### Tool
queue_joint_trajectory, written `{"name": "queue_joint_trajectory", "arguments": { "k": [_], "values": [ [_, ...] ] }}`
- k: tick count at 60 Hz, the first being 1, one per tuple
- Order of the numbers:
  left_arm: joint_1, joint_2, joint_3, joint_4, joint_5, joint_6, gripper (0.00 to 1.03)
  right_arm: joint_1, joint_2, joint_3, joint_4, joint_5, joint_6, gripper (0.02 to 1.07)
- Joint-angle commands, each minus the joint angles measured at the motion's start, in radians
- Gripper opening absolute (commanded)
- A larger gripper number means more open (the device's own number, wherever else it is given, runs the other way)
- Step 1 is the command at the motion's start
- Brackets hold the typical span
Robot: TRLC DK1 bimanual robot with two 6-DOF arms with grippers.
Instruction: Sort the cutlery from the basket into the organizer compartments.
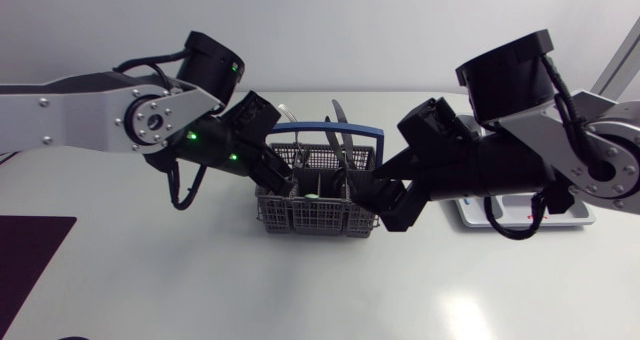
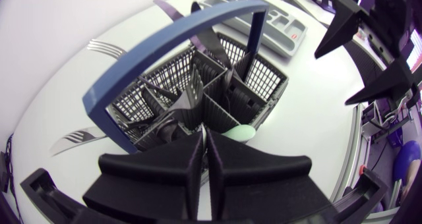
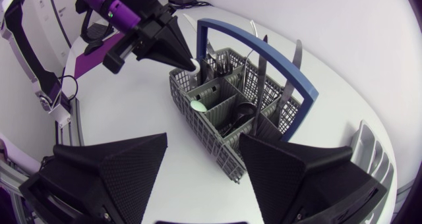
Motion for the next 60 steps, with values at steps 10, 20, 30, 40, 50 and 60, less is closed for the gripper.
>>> {"name": "queue_joint_trajectory", "arguments": {
  "k": [10,20,30,40,50,60],
  "values": [
    [0.02,-0.159,-0.042,0.009,0.069,-0.056,0.04,0.044,-0.003,-0.004,0.023,-0.034,-0.047,0.89],
    [0.068,-0.265,-0.06,0.009,0.233,-0.094,0.04,0.053,-0.016,-0.003,0.051,-0.084,-0.071,0.92],
    [0.121,-0.315,-0.048,0.003,0.468,-0.129,0.04,0.053,-0.074,-0.041,0.077,-0.105,-0.129,0.92],
    [0.106,-0.292,-0.014,0.0,0.589,-0.145,0.04,0.035,-0.165,-0.089,0.063,-0.136,-0.182,0.92],
    [0.094,-0.226,0.024,0.001,0.705,-0.168,0.04,0.035,-0.211,-0.107,0.053,-0.151,-0.214,0.91],
    [0.069,-0.154,0.066,0.003,0.761,-0.177,0.04,0.02,-0.201,-0.1,0.06,-0.189,-0.232,0.79]
  ]
}}
